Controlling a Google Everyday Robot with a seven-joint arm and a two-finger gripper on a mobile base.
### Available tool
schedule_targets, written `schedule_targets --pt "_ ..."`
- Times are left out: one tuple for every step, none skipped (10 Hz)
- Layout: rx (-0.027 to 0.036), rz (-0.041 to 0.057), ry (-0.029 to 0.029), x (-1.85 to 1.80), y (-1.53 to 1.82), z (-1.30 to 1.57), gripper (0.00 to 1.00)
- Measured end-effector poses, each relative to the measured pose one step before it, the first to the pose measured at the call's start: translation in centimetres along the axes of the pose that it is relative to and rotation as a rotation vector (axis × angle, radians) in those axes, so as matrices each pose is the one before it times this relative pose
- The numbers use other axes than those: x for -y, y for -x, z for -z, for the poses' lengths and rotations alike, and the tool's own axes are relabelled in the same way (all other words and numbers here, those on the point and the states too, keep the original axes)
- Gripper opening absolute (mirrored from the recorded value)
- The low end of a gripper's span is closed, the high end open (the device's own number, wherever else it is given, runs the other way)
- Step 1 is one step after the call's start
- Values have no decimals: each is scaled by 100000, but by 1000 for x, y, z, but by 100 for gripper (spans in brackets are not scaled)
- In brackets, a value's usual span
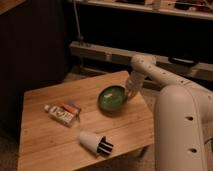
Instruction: Drag the ceramic bowl in a circle
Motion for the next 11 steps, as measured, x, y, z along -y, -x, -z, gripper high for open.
schedule_targets --pt "1286 -2664 1906 -2010 553 -227 2" --pt "649 -1802 804 -1468 512 36 2" --pt "1157 -2210 154 -1834 887 253 2" --pt "1489 -936 266 -1380 1192 290 2" --pt "1516 651 229 -810 1323 38 2" --pt "1550 2173 47 -181 1612 41 2" --pt "2629 4451 142 625 2306 -317 2" --pt "2133 3396 -197 859 1536 -378 2" --pt "2207 3421 -95 798 1228 -478 2" --pt "3374 5727 -689 1478 1376 -989 2" --pt "2064 4779 -1349 1881 448 -675 2"
